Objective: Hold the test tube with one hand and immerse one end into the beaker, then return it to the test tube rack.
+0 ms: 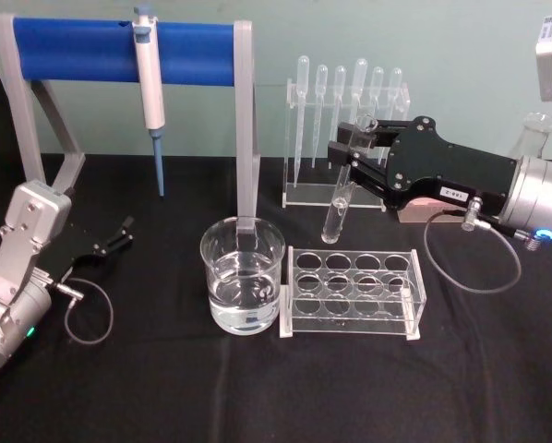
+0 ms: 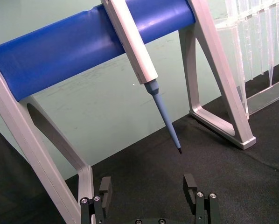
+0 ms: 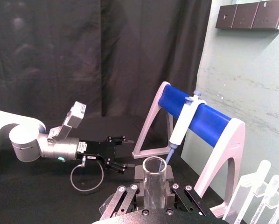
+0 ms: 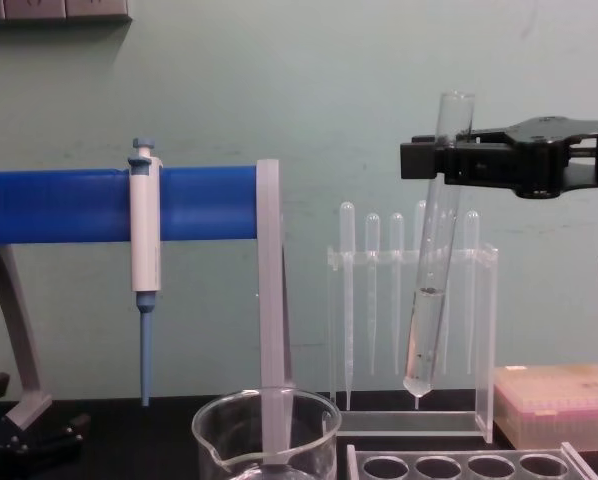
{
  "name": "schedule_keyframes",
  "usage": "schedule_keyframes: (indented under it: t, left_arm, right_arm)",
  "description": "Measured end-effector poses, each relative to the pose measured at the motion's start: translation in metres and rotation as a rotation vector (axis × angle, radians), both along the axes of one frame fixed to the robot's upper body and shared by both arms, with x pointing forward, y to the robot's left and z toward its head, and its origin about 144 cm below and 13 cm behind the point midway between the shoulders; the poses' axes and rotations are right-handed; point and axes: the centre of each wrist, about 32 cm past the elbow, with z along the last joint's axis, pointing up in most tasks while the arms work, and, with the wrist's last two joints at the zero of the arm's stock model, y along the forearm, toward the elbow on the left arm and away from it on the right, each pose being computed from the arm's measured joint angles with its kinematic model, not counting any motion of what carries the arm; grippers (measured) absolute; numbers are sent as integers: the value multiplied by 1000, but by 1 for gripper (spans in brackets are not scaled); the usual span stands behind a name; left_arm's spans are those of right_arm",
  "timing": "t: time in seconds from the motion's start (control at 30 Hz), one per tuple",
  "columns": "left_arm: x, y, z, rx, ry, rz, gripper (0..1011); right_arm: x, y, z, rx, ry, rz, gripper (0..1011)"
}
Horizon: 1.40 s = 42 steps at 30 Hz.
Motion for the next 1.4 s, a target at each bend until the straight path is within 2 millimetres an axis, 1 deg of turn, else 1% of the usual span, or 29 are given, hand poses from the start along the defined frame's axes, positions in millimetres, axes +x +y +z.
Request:
schedule_keyframes:
  t: [1.4]
  left_arm:
    - [0,0,0,0,0,0,1000]
  right_arm:
    - [0,0,0,0,0,0,238]
